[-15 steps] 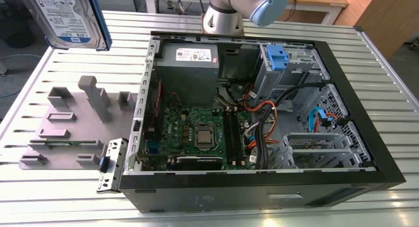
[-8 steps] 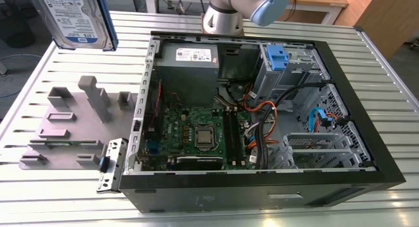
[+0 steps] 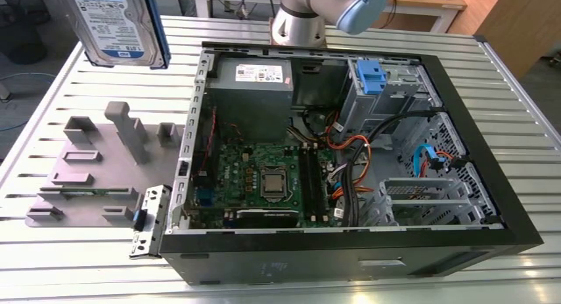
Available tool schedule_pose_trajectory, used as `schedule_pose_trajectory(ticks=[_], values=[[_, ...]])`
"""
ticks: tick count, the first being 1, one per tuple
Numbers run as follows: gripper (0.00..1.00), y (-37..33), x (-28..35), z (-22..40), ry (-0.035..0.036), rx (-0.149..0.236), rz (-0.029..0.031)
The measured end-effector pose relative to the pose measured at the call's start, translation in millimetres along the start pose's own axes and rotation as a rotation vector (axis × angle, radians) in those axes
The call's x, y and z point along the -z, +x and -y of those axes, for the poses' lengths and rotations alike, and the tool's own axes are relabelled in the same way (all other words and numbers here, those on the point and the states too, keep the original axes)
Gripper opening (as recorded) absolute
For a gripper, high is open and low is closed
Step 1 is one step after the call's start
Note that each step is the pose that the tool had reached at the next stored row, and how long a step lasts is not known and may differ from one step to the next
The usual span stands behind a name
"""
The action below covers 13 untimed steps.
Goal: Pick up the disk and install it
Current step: 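Pick up the disk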
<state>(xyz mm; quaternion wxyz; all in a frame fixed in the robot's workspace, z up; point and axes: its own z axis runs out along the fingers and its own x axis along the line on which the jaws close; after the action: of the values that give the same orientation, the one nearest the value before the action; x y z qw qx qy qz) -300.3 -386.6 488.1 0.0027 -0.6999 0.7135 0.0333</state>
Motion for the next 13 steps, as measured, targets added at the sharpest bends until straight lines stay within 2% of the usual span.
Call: schedule_pose_trajectory(ticks=[13], values=[[0.35,-0.5,0.7,23.3,-0.0001,0.000,-0.0001]])
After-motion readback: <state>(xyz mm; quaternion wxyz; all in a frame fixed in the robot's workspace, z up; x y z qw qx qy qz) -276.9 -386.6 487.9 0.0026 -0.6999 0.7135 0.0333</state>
